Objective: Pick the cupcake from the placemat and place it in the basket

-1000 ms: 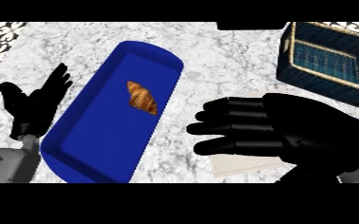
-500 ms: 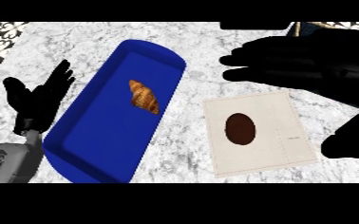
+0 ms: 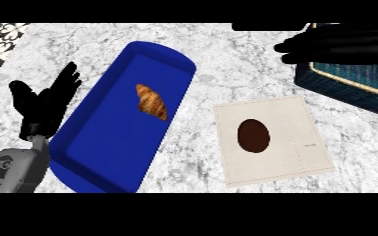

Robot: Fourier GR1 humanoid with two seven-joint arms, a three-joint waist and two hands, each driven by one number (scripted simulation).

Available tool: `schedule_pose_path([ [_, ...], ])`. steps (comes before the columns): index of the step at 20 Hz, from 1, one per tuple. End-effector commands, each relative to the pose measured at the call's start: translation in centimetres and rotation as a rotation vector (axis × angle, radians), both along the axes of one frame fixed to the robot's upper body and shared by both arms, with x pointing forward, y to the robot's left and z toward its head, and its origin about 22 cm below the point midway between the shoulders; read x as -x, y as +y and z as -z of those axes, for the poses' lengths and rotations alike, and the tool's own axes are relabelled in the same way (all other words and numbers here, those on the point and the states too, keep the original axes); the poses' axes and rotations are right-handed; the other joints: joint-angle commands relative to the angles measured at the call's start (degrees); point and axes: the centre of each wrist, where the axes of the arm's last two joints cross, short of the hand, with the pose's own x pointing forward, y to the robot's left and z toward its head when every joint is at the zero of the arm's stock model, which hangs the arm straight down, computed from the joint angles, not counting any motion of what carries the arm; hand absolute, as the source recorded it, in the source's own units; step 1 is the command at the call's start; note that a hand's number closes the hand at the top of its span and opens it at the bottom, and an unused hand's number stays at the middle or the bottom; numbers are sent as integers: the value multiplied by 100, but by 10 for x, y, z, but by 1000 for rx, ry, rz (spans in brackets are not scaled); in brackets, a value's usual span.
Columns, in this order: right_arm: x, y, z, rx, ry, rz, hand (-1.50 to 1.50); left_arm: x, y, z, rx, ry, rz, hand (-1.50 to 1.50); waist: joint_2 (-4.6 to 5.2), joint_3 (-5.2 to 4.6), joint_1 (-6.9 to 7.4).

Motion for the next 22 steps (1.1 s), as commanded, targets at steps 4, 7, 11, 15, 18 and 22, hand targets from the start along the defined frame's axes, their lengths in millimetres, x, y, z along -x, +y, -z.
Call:
schedule_pose_path([
  [4, -9, -48, 24, -146, 101, -44, -150, 8, 14, 6, 3, 12, -31, 0, 11, 9, 15],
  [7, -24, -34, 60, -135, 135, -45, -150, 14, -11, 8, 20, -2, 37, 0, 38, 15, 145],
  [11, -11, -24, 106, -158, 135, -68, -150, 0, -7, 0, 1, 2, 9, 0, 19, 11, 21],
  [15, -12, -24, 152, -198, 112, -60, -150, 3, 5, -7, -10, -8, 4, 0, 22, 13, 76],
  [18, -16, -8, 176, -264, 101, -58, -150, 5, 12, -7, 4, -11, 4, 0, 9, 6, 66],
  [22, -30, 2, 208, -312, 189, -60, -150, 0, -6, -7, 2, 7, 19, 0, 15, 6, 80],
])
